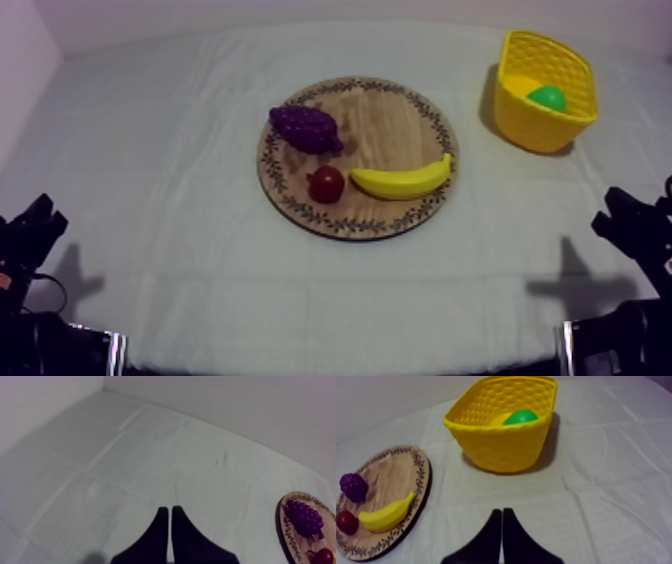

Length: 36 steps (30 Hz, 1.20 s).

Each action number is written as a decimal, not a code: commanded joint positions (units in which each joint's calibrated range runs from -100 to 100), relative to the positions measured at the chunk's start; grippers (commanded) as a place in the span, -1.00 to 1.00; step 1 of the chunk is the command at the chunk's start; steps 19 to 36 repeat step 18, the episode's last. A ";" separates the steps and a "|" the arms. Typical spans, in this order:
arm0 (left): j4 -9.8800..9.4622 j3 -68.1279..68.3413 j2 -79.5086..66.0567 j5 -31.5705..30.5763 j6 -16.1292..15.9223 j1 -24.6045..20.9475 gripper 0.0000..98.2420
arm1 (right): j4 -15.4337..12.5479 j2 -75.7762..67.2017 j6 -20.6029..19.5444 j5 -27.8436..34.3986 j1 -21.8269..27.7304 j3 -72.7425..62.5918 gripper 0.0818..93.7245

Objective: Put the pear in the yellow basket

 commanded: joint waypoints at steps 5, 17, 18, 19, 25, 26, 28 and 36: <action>0.01 0.00 -0.04 -0.01 -0.02 -0.01 -1.00 | 0.20 -0.04 11.44 -0.71 -0.02 0.17 -0.99; 0.01 0.00 -0.04 -0.01 -0.02 -0.01 -1.00 | 0.22 -0.04 12.09 -0.83 -0.02 0.21 -0.99; 0.01 0.00 -0.04 -0.01 -0.02 -0.01 -1.00 | 0.22 -0.04 12.08 -0.83 -0.02 0.21 -0.99; 0.01 0.00 -0.04 -0.01 -0.02 -0.01 -1.00 | 0.22 -0.04 12.08 -0.83 -0.02 0.21 -0.99; 0.01 0.00 -0.04 -0.01 -0.02 -0.01 -1.00 | 0.22 -0.04 12.08 -0.83 -0.02 0.21 -0.99; 0.01 0.00 -0.04 -0.01 -0.02 -0.01 -1.00 | 0.22 -0.04 12.08 -0.83 -0.02 0.21 -0.99; 0.01 0.00 -0.04 -0.01 -0.02 -0.01 -1.00 | 0.22 -0.04 12.08 -0.83 -0.02 0.21 -0.99; 0.01 0.00 -0.04 -0.01 -0.02 -0.01 -1.00 | 0.22 -0.04 12.08 -0.83 -0.02 0.21 -0.99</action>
